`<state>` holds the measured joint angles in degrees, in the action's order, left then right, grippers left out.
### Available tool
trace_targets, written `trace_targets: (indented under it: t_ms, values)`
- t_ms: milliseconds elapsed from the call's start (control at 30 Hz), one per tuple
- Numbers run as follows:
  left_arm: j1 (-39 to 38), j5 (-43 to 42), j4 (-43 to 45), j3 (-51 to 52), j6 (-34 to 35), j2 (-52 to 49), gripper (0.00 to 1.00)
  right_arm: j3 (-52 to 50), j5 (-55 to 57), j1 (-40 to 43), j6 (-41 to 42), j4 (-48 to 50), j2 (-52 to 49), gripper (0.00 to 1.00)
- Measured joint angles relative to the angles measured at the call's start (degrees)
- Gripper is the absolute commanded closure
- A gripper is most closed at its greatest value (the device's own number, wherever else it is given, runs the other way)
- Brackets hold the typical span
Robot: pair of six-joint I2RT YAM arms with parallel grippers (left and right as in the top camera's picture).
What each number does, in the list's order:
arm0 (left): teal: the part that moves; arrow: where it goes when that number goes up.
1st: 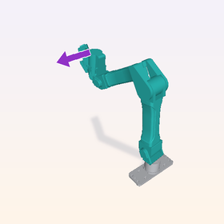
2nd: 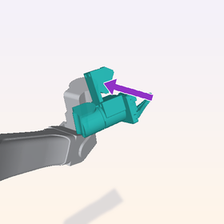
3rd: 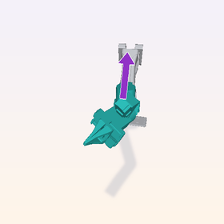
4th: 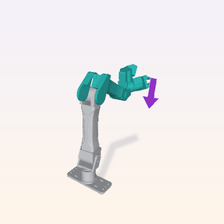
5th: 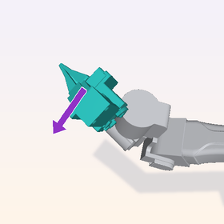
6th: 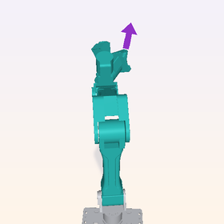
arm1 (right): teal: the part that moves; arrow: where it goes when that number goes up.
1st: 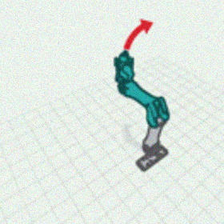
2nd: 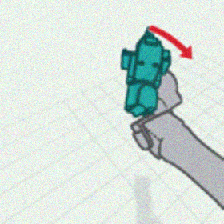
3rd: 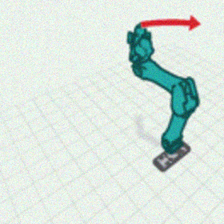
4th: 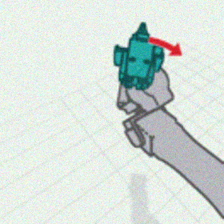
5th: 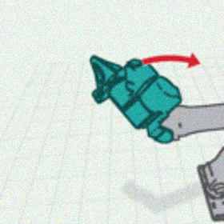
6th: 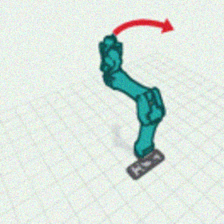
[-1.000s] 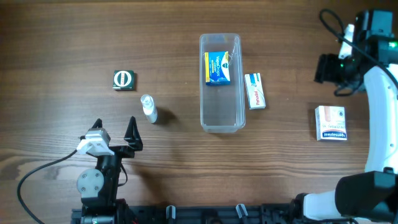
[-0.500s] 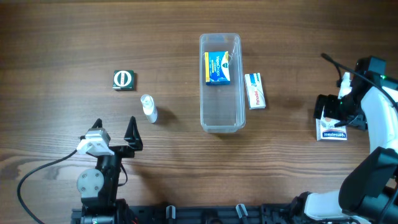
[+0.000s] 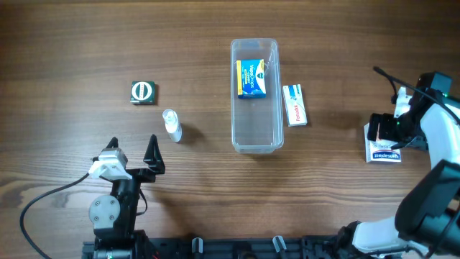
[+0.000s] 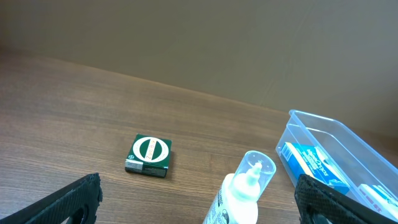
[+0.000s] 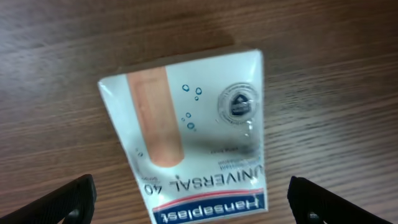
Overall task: Pack container
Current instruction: 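Move the right gripper to the white Hansaplast box and grasp it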
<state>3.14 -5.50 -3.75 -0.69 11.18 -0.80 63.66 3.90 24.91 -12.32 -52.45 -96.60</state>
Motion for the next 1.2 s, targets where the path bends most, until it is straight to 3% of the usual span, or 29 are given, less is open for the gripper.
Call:
trace_targets:
  t_ms: [667, 867, 1200]
  values:
    - [0.00, -0.02, 0.00, 0.00, 0.00, 0.00, 0.00, -0.11, 1.57, 0.00, -0.57, 4.55, -8.83, 0.04]
    - [0.00, 0.00, 0.00, 0.00, 0.00, 0.00, 0.00, -0.11, 1.75, 0.00, 0.42, 4.79, -9.05, 0.24]
    - [0.00, 0.00, 0.02, 0.00, 0.00, 0.00, 0.00, 5.42, 1.75, -0.13, 5.51, -0.72, -9.20, 0.29]
